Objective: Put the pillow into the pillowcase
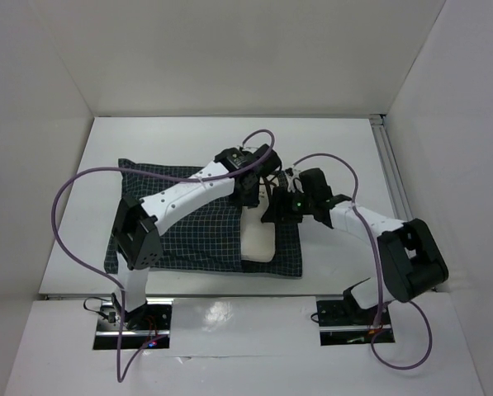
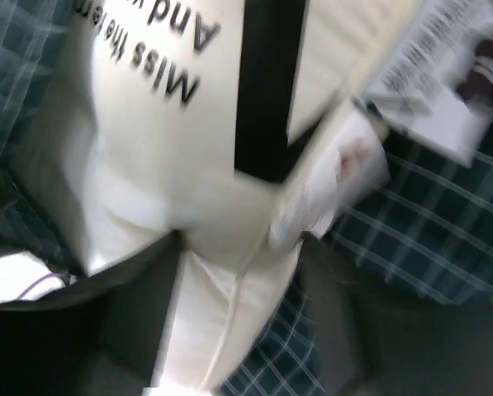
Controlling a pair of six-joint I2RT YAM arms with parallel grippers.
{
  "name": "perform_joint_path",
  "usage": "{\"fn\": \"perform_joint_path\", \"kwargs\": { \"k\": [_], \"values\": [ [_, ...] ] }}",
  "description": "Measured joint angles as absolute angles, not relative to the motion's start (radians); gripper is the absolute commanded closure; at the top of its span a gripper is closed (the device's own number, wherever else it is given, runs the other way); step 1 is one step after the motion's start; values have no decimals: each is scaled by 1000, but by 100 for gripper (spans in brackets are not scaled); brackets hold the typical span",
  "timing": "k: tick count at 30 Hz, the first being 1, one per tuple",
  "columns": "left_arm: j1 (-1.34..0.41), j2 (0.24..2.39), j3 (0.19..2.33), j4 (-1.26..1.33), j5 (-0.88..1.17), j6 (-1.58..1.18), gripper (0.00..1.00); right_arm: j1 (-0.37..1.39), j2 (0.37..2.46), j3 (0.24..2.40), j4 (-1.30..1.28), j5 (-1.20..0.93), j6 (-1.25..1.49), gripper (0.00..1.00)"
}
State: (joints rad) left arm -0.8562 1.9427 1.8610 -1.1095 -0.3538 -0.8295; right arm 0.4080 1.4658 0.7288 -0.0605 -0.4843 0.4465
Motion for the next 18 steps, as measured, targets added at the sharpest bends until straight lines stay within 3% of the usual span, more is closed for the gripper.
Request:
{"fn": "perform_joint_path", "kwargs": {
  "k": [5,9,10,18],
  "values": [
    [-818,1963,1926,-1127,-381,-842,51,391,1349,748,-147,-448,406,18],
    [-751,2033,2022,-1129,-422,-841,51,330,1301,759,-158,-434,403,19],
    [-734,2062,2055,-1129,-434,-840,47,311,1303,762,-156,-435,408,19],
    [-647,2281,2262,-1109,-476,-807,46,276,1481,889,-131,-457,430,18]
  ]
}}
